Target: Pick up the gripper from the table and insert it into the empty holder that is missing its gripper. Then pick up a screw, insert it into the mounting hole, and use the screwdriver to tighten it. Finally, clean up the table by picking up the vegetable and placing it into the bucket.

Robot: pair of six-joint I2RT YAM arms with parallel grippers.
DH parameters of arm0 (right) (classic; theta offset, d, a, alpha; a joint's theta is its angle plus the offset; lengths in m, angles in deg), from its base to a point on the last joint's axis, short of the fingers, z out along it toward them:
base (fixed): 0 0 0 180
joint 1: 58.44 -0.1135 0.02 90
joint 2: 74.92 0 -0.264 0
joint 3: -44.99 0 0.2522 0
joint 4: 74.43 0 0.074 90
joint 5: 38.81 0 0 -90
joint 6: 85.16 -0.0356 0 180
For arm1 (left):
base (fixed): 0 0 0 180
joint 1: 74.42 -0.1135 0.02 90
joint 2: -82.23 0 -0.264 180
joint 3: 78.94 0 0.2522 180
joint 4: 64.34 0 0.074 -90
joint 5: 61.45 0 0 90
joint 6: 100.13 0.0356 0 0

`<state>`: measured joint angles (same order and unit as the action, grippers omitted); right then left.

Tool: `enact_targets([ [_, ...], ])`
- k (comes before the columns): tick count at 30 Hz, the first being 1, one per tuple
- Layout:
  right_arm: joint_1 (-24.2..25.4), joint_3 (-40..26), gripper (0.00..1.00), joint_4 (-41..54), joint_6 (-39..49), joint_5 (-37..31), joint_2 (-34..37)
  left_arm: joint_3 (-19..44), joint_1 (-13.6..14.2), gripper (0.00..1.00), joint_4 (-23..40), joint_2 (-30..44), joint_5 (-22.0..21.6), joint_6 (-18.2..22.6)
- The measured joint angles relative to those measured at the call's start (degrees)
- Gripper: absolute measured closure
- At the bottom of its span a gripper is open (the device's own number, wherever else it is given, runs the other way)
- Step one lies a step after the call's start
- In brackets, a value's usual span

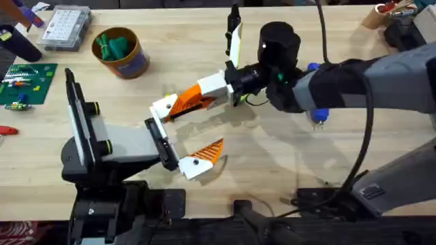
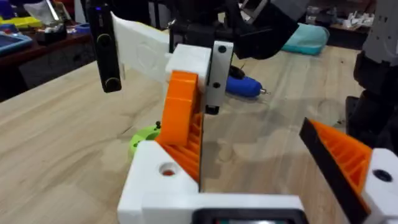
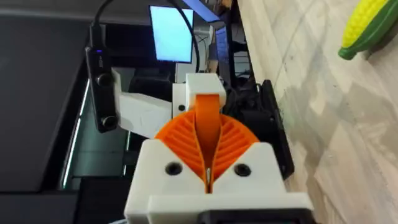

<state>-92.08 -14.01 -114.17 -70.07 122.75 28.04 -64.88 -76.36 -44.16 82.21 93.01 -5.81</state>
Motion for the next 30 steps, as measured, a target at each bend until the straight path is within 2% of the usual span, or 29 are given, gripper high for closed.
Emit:
enact_targets([
  [10,-0.2,-1.7,0.982,3.4,1.6,0.7,0.4,0.0,-0.3,0.015,0.0,0.0,-0.2,-0.2],
  [19,-0.1,-5.2,0.982,3.4,2.3,4.3,3.7,0.0,-0.6,0.015,0.0,0.0,-0.6,-0.2],
  [30,0.0,-5.4,0.982,3.7,2.6,5.0,3.8,0.0,-0.6,0.014,0.0,0.0,-0.6,-0.2],
])
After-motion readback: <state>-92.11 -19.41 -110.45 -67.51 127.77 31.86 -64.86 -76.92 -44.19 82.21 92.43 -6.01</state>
